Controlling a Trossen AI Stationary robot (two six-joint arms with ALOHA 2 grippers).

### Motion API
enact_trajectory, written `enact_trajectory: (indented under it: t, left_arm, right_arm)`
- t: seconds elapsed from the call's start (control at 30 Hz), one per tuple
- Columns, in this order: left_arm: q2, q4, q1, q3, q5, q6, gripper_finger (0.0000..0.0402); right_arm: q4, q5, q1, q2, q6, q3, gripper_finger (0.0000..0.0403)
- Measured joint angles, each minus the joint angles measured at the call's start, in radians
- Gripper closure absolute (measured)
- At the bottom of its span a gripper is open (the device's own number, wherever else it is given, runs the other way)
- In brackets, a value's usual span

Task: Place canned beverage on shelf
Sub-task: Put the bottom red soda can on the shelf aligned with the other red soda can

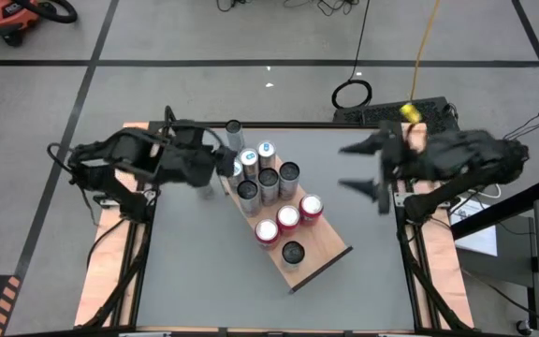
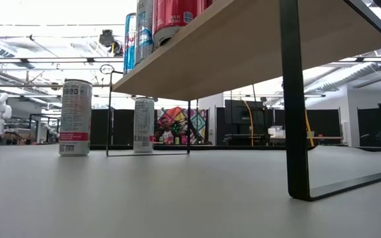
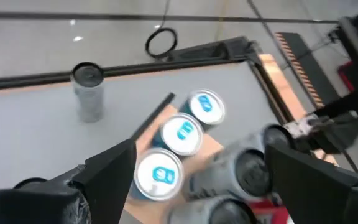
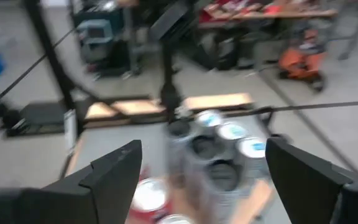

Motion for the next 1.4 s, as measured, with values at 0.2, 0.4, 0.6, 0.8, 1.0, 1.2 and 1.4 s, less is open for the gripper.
enact_trajectory:
  t: [0.2,0.4,0.6,0.8,1.0,1.2,1.4]
  left_arm:
    - [-0.028,-0.002,0.204,0.0,0.213,0.061,0.0059]
    - [-0.032,-0.001,0.438,-0.001,0.453,0.176,0.0059]
    - [-0.029,-0.002,0.593,-0.121,0.595,0.237,0.0059]
    - [-0.029,-0.003,0.611,-0.321,0.705,0.258,0.0059]
    - [-0.044,-0.003,0.581,-0.443,0.721,0.204,0.006]
    - [-0.136,-0.003,0.579,-0.559,0.695,0.124,0.006]
    - [-0.269,0.001,0.579,-0.719,0.695,0.035,0.006]
  right_arm:
    - [-0.019,-0.045,-0.148,-0.081,-0.02,0.0,0.009]
    - [-0.104,-0.244,-0.293,-0.088,-0.053,0.0,0.009]
    - [-0.168,-0.342,-0.393,-0.066,-0.12,0.0,0.009]
    - [-0.184,-0.47,-0.491,-0.059,-0.189,0.0,0.009]
    - [-0.247,-0.571,-0.574,-0.059,-0.264,0.0,0.009]
    - [-0.257,-0.655,-0.639,-0.056,-0.315,0.0,0.009]
    - [-0.259,-0.693,-0.67,-0.044,-0.332,0.0,0.009]
